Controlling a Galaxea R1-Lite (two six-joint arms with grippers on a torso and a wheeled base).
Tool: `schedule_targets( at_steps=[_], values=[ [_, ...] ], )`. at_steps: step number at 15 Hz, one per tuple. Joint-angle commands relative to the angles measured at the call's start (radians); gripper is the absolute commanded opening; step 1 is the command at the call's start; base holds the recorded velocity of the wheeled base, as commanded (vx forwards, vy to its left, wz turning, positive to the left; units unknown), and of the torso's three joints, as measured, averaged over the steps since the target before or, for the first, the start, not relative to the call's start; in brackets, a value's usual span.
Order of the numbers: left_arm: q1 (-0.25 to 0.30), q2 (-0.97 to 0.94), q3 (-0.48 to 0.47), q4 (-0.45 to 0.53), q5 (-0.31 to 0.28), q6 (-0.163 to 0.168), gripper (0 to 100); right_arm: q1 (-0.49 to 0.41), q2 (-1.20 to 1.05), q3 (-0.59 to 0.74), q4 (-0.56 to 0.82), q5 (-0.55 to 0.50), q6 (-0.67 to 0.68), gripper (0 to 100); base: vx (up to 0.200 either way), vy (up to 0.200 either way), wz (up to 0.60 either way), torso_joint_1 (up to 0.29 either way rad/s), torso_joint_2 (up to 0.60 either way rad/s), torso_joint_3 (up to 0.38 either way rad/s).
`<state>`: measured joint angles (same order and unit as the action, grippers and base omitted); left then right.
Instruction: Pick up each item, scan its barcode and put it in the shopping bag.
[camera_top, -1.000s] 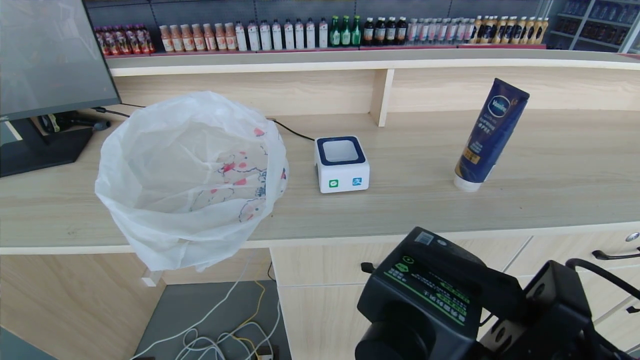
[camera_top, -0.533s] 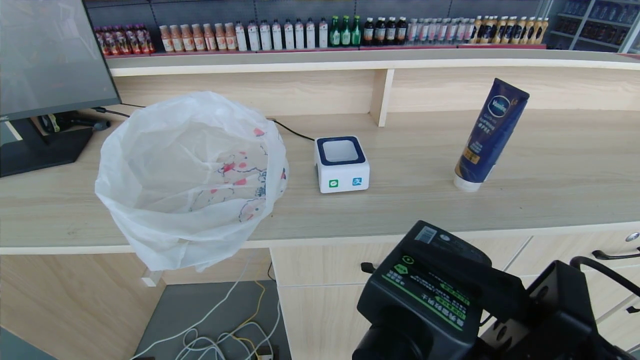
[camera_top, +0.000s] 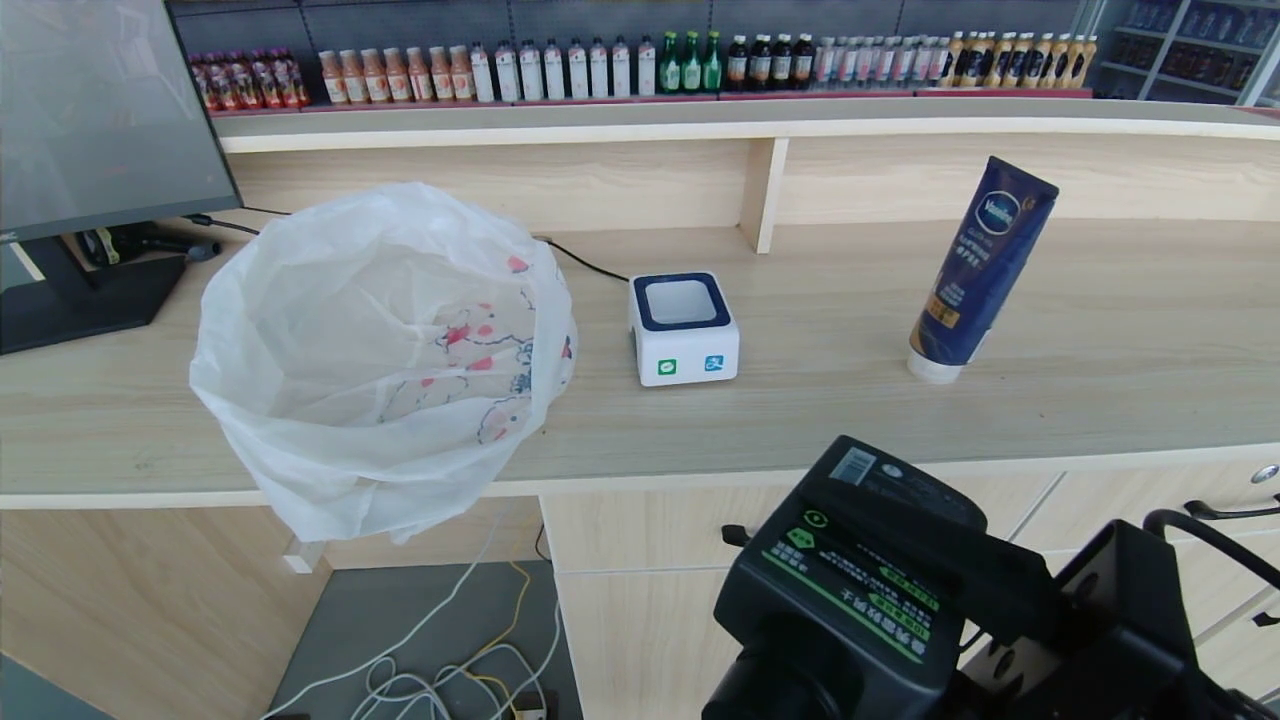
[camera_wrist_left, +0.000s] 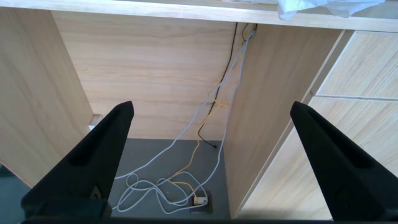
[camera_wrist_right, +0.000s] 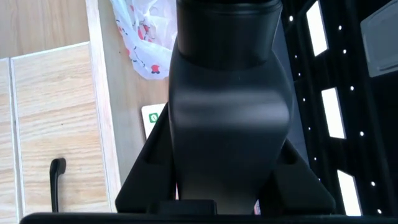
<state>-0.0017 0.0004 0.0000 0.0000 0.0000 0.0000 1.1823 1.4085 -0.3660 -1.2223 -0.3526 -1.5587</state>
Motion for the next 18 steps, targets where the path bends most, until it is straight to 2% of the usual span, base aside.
schedule_targets(
  at_steps=[1, 9, 13, 16, 18],
  values=[
    [0.0, 0.0, 0.0, 0.0, 0.0, 0.0, 100, 0.0, 0.0, -0.001, 0.0, 0.0, 0.002, 0, 0.0, 0.0, 0.0, 0.0, 0.0, 0.0],
    [0.0, 0.0, 0.0, 0.0, 0.0, 0.0, 100, 0.0, -0.002, -0.001, -0.002, 0.001, 0.012, 0, 0.0, 0.0, 0.0, 0.0, 0.0, 0.0],
    [0.0, 0.0, 0.0, 0.0, 0.0, 0.0, 100, 0.0, 0.001, 0.002, -0.002, 0.001, 0.086, 0, 0.0, 0.0, 0.0, 0.0, 0.0, 0.0],
    [0.0, 0.0, 0.0, 0.0, 0.0, 0.0, 100, 0.0, 0.023, 0.004, -0.002, 0.0, 0.267, 0, 0.0, 0.0, 0.0, 0.0, 0.0, 0.0],
    [0.0, 0.0, 0.0, 0.0, 0.0, 0.0, 100, 0.0, 0.073, 0.004, -0.078, 0.0, 0.37, 0, 0.0, 0.0, 0.0, 0.0, 0.0, 0.0]
  ],
)
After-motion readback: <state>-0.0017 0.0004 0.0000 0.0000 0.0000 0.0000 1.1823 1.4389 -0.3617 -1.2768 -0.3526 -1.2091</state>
